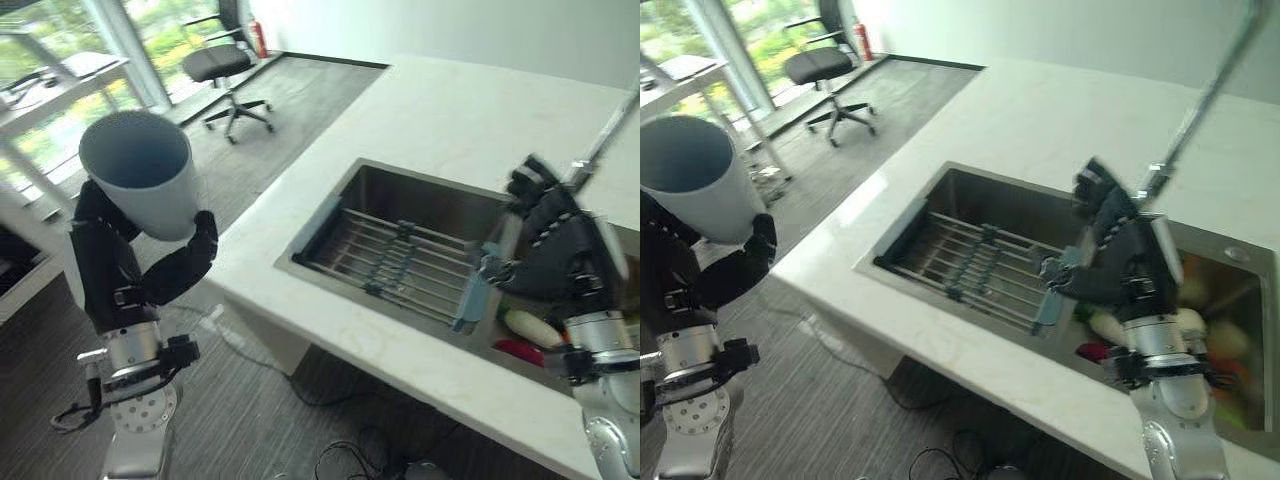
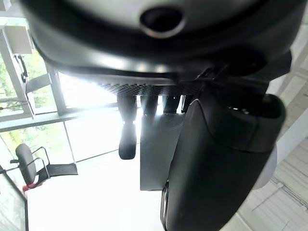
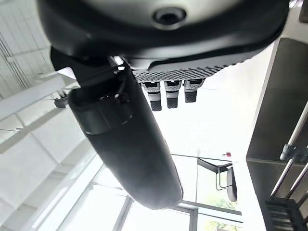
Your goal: Place the dishes in the dishwasher.
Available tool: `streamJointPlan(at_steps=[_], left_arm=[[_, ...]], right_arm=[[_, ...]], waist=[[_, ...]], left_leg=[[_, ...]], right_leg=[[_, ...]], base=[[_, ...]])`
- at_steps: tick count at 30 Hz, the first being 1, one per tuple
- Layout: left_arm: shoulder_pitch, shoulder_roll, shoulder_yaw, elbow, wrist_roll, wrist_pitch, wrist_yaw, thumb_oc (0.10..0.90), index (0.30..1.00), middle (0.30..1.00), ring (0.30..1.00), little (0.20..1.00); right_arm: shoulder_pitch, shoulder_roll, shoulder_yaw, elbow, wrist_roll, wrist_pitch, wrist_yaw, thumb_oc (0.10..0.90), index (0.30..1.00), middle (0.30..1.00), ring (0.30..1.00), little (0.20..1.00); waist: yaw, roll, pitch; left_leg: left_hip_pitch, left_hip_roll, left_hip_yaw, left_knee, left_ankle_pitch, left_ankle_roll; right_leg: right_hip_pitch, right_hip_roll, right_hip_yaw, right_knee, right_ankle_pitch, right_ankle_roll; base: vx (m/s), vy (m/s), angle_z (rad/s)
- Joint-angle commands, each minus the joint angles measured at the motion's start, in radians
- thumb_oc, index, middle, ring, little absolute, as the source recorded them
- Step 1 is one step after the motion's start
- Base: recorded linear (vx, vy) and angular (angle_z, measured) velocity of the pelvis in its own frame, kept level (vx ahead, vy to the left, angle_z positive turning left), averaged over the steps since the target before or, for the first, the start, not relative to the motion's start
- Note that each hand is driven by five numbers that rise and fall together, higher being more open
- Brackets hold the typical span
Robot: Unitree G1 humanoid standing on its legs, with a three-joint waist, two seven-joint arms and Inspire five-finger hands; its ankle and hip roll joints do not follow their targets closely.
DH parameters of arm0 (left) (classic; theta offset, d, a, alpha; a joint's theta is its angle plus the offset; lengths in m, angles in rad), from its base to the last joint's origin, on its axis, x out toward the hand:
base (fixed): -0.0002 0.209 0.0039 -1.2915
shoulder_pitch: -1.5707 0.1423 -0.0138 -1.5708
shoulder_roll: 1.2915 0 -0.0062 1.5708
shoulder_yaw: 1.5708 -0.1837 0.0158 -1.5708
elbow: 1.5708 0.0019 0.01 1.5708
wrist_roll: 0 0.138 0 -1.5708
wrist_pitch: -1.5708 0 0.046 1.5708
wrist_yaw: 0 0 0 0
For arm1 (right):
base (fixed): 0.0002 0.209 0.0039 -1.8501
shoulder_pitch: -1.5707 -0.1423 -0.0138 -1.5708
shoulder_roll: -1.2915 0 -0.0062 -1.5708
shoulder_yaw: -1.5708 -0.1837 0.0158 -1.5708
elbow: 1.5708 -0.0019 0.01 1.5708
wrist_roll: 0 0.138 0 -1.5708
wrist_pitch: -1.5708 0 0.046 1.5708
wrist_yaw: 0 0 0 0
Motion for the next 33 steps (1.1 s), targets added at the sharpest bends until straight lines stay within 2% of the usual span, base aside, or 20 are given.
streamJointPlan(at_steps=[1,2,3,5,6,10,11,12,13,14,16,18,21,23,29,30,33], left_arm=[[-0.036,0.067,0.113,-0.117,-0.063,-0.109,0.010,0.400,0.300,0.300,0.300,0.300],[-0.035,0.070,0.124,-0.131,-0.067,-0.098,0.003,0.400,0.300,0.300,0.300,0.300],[-0.029,0.073,0.137,-0.142,-0.077,-0.093,-0.013,0.400,0.300,0.300,0.300,0.300],[-0.018,0.072,0.145,-0.155,-0.089,-0.082,-0.042,0.400,0.300,0.300,0.300,0.300],[-0.017,0.075,0.142,-0.166,-0.083,-0.056,-0.055,0.400,0.300,0.300,0.300,0.300],[-0.035,0.084,0.141,-0.175,-0.079,-0.003,-0.055,0.400,0.300,0.300,0.300,0.300],[-0.039,0.086,0.138,-0.177,-0.088,0.008,-0.070,0.400,0.300,0.300,0.300,0.300],[-0.047,0.095,0.129,-0.169,-0.078,-0.004,-0.076,0.400,0.300,0.300,0.300,0.300],[-0.068,0.104,0.112,-0.154,-0.068,-0.004,-0.068,0.400,0.300,0.300,0.300,0.300],[-0.083,0.094,0.085,-0.134,-0.054,-0.002,-0.034,0.400,0.300,0.300,0.300,0.300],[-0.080,0.091,0.079,-0.128,-0.039,-0.003,-0.011,0.400,0.300,0.300,0.300,0.300],[-0.057,0.085,0.080,-0.132,-0.002,-0.008,0.013,0.400,0.300,0.300,0.300,0.300],[-0.028,0.087,0.105,-0.157,-0.018,-0.004,0.026,0.400,0.300,0.300,0.300,0.300],[-0.023,0.086,0.117,-0.162,-0.023,-0.006,0.019,0.400,0.300,0.300,0.300,0.300],[-0.012,0.084,0.134,-0.177,-0.023,0.000,0.035,0.400,0.300,0.300,0.300,0.300],[-0.105,0.021,0.002,-0.084,-0.212,-0.044,0.048,0.400,0.300,0.300,0.300,0.300],[-0.138,0.030,-0.026,-0.084,-0.150,-0.022,0.064,0.400,0.300,0.300,0.300,0.300]], right_arm=[[-0.095,0.029,0.017,-0.078,-0.056,-0.116,-0.018,0.800,0.900,0.900,0.900,0.900],[-0.099,0.046,0.028,-0.087,-0.061,-0.116,-0.033,0.800,0.900,0.900,0.900,0.900],[-0.099,0.077,0.045,-0.098,-0.089,-0.126,-0.029,0.800,0.900,0.900,0.900,0.900],[-0.090,0.103,0.066,-0.118,-0.142,-0.129,-0.033,0.800,0.900,0.900,0.900,0.900],[-0.095,0.112,0.095,-0.126,-0.153,-0.125,-0.011,0.800,0.900,0.900,0.900,0.900],[-0.103,0.114,0.114,-0.132,-0.154,-0.104,0.004,0.800,0.900,0.900,0.900,0.900],[-0.091,0.114,0.105,-0.132,-0.121,-0.112,0.015,0.800,0.900,0.900,0.900,0.900],[-0.078,0.113,0.094,-0.127,-0.118,-0.120,0.024,0.800,0.900,0.900,0.900,0.900],[-0.065,0.094,0.073,-0.117,-0.073,-0.126,0.049,0.800,0.900,0.900,0.900,0.900],[-0.085,0.078,0.076,-0.100,-0.056,-0.139,0.078,0.800,0.900,0.900,0.900,0.900],[-0.096,0.069,0.082,-0.100,-0.045,-0.142,0.083,0.800,0.900,0.900,0.900,0.900],[-0.104,0.059,0.095,-0.106,-0.021,-0.131,0.100,0.800,0.900,0.900,0.900,0.900],[-0.117,0.044,0.106,-0.106,0.030,-0.105,0.133,0.800,0.900,0.900,0.900,0.900],[-0.132,0.042,0.114,-0.104,0.014,-0.110,0.132,0.800,0.900,0.900,0.900,0.900],[-0.137,0.045,0.119,-0.115,0.004,-0.100,0.135,0.800,0.900,0.900,0.900,0.900],[-0.175,0.007,0.108,-0.040,-0.049,-0.078,0.115,0.800,0.900,0.900,0.900,0.900],[-0.141,0.028,0.113,-0.030,-0.035,-0.098,0.121,0.800,0.900,0.900,0.900,0.900]], waist=[[0.026,-0.061,-0.012],[0.038,-0.061,-0.012],[0.062,-0.059,-0.009],[0.083,-0.060,-0.006],[0.106,-0.060,-0.004],[0.123,-0.060,-0.003],[0.110,-0.058,-0.003],[0.083,-0.060,-0.001],[0.040,-0.063,-0.011],[0.024,-0.074,-0.019],[0.027,-0.076,-0.021],[0.053,-0.080,-0.020],[0.090,-0.083,-0.022],[0.103,-0.084,-0.023],[0.108,-0.074,-0.033],[0.014,-0.089,-0.005],[0.000,-0.083,-0.040]], left_leg=[[-0.009,-0.017,-0.140,0.024,-0.143,-0.029],[-0.016,-0.035,-0.166,0.024,-0.156,-0.027],[-0.028,-0.069,-0.206,0.024,-0.172,-0.023],[-0.037,-0.099,-0.239,0.024,-0.185,-0.015],[-0.042,-0.131,-0.274,0.024,-0.201,-0.001],[-0.065,-0.173,-0.328,0.024,-0.210,0.026],[-0.080,-0.190,-0.382,0.024,-0.204,0.039],[-0.109,-0.207,-0.430,0.024,-0.179,0.053],[-0.132,-0.226,-0.501,0.024,-0.167,0.062],[-0.149,-0.245,-0.538,0.024,-0.156,0.069],[-0.151,-0.246,-0.543,0.024,-0.155,0.069],[-0.154,-0.234,-0.536,0.024,-0.153,0.066],[-0.154,-0.218,-0.537,0.024,-0.149,0.062],[-0.154,-0.211,-0.540,0.024,-0.147,0.056],[-0.158,-0.195,-0.544,0.024,-0.137,0.039],[-0.126,-0.160,-0.444,0.024,-0.148,0.026],[-0.159,-0.145,-0.447,0.024,-0.130,0.016]], right_leg=[[0.051,0.054,0.148,-0.174,0.029,0.200],[0.043,0.035,0.143,-0.174,0.056,0.219],[0.039,0.007,0.135,-0.174,0.087,0.228],[0.038,-0.028,0.122,-0.174,0.123,0.242],[0.037,-0.054,0.110,-0.174,0.150,0.247],[0.055,-0.077,0.098,-0.174,0.192,0.249],[0.041,-0.028,0.163,-0.174,0.163,0.233],[0.003,0.040,0.236,-0.174,0.121,0.192],[-0.025,0.147,0.387,-0.174,0.032,0.171],[-0.049,0.196,0.480,-0.174,0.025,0.173],[-0.050,0.198,0.489,-0.174,0.028,0.177],[-0.025,0.188,0.455,-0.174,0.011,0.182],[0.011,0.186,0.414,-0.174,-0.020,0.175],[0.024,0.190,0.402,-0.174,-0.033,0.166],[0.036,0.208,0.397,-0.174,-0.060,0.147],[-0.017,0.250,0.495,-0.174,-0.029,0.141],[-0.010,0.270,0.483,-0.174,-0.052,0.121]], base=[[-0.03,0.323,1.15],[-0.01,0.410,0.74],[0.00,0.458,0.69],[0.04,0.391,0.88],[0.05,0.375,0.85],[0.05,0.332,0.59],[0.03,0.180,0.96],[0.12,0.118,1.76],[0.12,0.003,1.86],[0.15,0.006,1.98],[0.03,-0.039,2.25],[-0.03,-0.118,1.69],[-0.06,-0.159,0.01],[-0.05,-0.148,0.28],[-0.05,-0.112,-0.04],[-0.05,-0.043,-0.01],[-0.01,-0.018,-0.05]])
